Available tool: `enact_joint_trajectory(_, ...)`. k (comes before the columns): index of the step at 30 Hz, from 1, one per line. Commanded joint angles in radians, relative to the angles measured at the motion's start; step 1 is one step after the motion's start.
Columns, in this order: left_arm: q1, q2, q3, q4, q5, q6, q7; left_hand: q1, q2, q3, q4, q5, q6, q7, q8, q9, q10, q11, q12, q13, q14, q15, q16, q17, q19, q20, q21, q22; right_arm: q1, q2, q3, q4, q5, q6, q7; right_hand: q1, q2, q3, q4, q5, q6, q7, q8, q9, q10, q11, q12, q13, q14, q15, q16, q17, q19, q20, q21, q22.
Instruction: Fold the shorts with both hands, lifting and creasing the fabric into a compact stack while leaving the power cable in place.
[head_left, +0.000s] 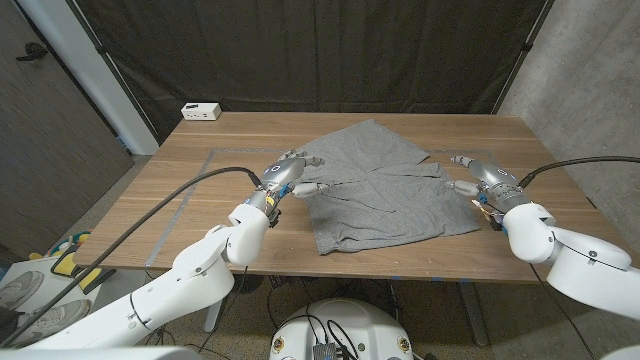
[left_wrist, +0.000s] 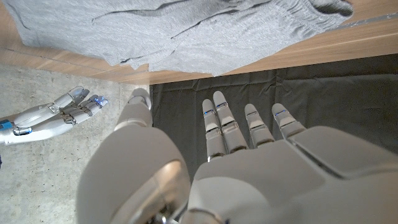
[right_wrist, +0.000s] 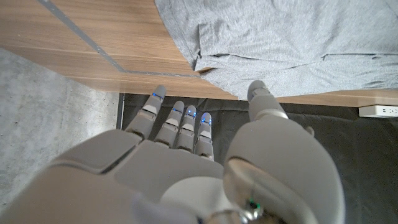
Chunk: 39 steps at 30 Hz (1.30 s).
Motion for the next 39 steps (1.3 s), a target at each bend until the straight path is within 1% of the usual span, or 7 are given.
enact_joint_trajectory(1,-0.003,0.015,0.040,-0.059,0.078,0.071,-0.094,0.019,-0.017,-0.011,-0.004,0.011,0.038,-0.002,0.007,0.007,0.014,0.003,0.000,0.004,0.013,-0.001,0.003,0.004,0.010,0.008,-0.006,0.003,-0.034,-0.033,-0.010,-0.039,-0.050,-0.101,-0.006,0.025,0.000,0.009,0.002,0.012,0.012,-0.006,0.002,0.002,0.010,-0.009,0.002,0.006,0.010,-0.036,0.003,0.004,0.011,-0.005,0.006,0.002)
enact_joint_trajectory(11,-0.001,0.025,0.063,-0.084,0.136,0.090,-0.153,0.039,-0.043,-0.038,-0.002,0.028,0.063,-0.006,0.001,0.009,0.063,-0.016,0.007,0.013,0.054,-0.028,0.009,0.007,0.022,0.002,-0.003,0.010,-0.042,-0.068,-0.054,-0.069,-0.093,-0.198,-0.016,0.075,-0.011,0.000,0.011,0.022,0.053,-0.024,0.007,0.003,0.047,-0.027,0.008,0.009,0.052,-0.079,0.018,0.012,0.041,-0.022,0.011,0.005)
enact_joint_trajectory(16,0.006,0.018,0.078,-0.087,0.180,0.101,-0.163,0.050,-0.049,-0.048,-0.001,0.036,0.077,-0.006,0.000,0.010,0.096,-0.025,0.016,0.020,0.078,-0.038,0.015,0.008,0.034,-0.001,0.001,0.013,-0.060,-0.074,-0.053,-0.073,-0.096,-0.210,-0.033,0.092,-0.008,-0.015,0.023,0.028,0.064,-0.033,0.002,0.003,0.068,-0.038,0.010,0.012,0.110,-0.120,0.051,0.032,0.081,-0.050,0.023,0.008)
enact_joint_trajectory(21,0.000,0.013,0.106,-0.099,0.246,0.129,-0.217,0.063,-0.051,-0.057,-0.002,0.044,0.081,-0.006,-0.004,0.010,0.128,-0.030,0.027,0.027,0.090,-0.042,0.016,0.009,0.038,0.002,0.003,0.015,-0.051,-0.094,-0.084,-0.084,-0.110,-0.247,-0.030,0.101,-0.005,-0.023,0.027,0.031,0.074,-0.039,0.002,0.003,0.088,-0.052,0.014,0.014,0.136,-0.140,0.071,0.046,0.100,-0.064,0.029,0.011)
enact_joint_trajectory(28,-0.003,0.004,0.124,-0.115,0.305,0.153,-0.300,0.076,-0.053,-0.063,-0.003,0.050,0.083,-0.009,-0.008,0.011,0.129,-0.033,0.027,0.032,0.091,-0.042,0.013,0.009,0.040,0.004,0.004,0.017,-0.072,-0.109,-0.093,-0.093,-0.101,-0.286,-0.043,0.129,-0.005,-0.029,0.020,0.036,0.080,-0.057,0.000,0.003,0.087,-0.069,0.010,0.017,0.123,-0.150,0.077,0.061,0.093,-0.075,0.025,0.013)
enact_joint_trajectory(29,-0.006,0.003,0.126,-0.117,0.311,0.156,-0.317,0.077,-0.053,-0.064,-0.003,0.051,0.083,-0.009,-0.009,0.011,0.130,-0.035,0.027,0.033,0.091,-0.044,0.013,0.009,0.040,0.005,0.004,0.017,-0.075,-0.112,-0.093,-0.093,-0.098,-0.290,-0.044,0.136,-0.007,-0.031,0.019,0.037,0.080,-0.058,-0.001,0.003,0.086,-0.080,0.009,0.018,0.120,-0.151,0.078,0.064,0.091,-0.077,0.024,0.013)
enact_joint_trajectory(39,-0.017,-0.006,0.149,-0.124,0.389,0.166,-0.443,0.094,-0.057,-0.077,-0.004,0.061,0.067,-0.009,-0.022,0.012,0.112,-0.036,0.018,0.041,0.086,-0.037,0.007,0.010,0.039,0.005,0.004,0.021,-0.055,-0.140,-0.153,-0.110,-0.095,-0.369,-0.050,0.161,-0.008,-0.038,0.018,0.041,0.089,-0.072,-0.001,0.003,0.082,-0.094,0.005,0.020,0.103,-0.158,0.081,0.076,0.084,-0.086,0.021,0.014)
